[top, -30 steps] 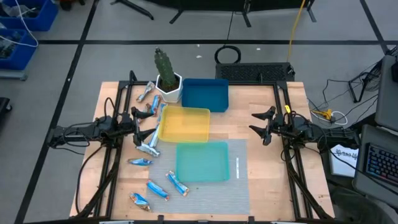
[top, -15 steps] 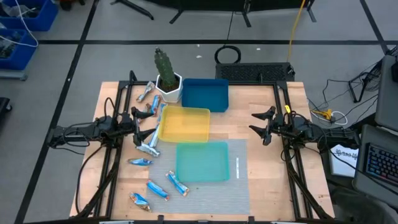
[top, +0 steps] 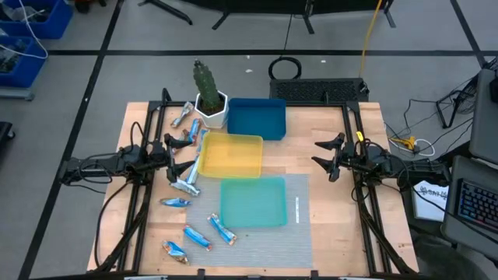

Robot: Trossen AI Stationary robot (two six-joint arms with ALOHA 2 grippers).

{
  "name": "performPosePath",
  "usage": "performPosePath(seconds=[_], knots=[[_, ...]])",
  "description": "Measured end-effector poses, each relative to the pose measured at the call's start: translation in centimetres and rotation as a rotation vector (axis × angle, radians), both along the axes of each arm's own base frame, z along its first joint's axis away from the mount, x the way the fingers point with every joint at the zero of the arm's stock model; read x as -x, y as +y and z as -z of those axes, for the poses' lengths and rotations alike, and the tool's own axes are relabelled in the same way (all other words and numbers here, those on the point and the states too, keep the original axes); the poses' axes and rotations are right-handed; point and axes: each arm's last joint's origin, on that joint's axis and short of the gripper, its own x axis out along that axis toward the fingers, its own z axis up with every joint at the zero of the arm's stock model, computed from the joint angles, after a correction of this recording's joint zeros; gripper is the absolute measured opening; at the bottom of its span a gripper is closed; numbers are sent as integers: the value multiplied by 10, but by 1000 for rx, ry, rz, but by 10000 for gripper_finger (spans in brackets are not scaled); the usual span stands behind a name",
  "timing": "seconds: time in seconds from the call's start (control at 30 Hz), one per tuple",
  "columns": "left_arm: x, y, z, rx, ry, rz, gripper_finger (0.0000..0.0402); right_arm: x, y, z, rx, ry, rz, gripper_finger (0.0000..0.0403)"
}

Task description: Pick and place Granola Bars by type

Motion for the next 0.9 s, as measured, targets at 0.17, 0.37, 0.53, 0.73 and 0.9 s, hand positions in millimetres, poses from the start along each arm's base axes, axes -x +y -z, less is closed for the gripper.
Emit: performPosePath(seconds=[0.17, 0.37, 0.53, 0.73, 0.9], knots=[[0, 0, 0, 1, 0, 0, 392, 0, 0, 0, 0, 0, 0, 279], [0, 0, 0, 70, -15, 7, 392, 0, 0, 0, 0, 1, 0, 279], [0, 1, 0, 96, -24, -21, 392, 0, 0, 0, 0, 1, 0, 279], [1, 0, -3, 112, -32, 10, 392, 0, 0, 0, 0, 0, 0, 279], [13, 0, -47, 9, -73, -21, 392, 0, 0, 0, 0, 0, 0, 279]])
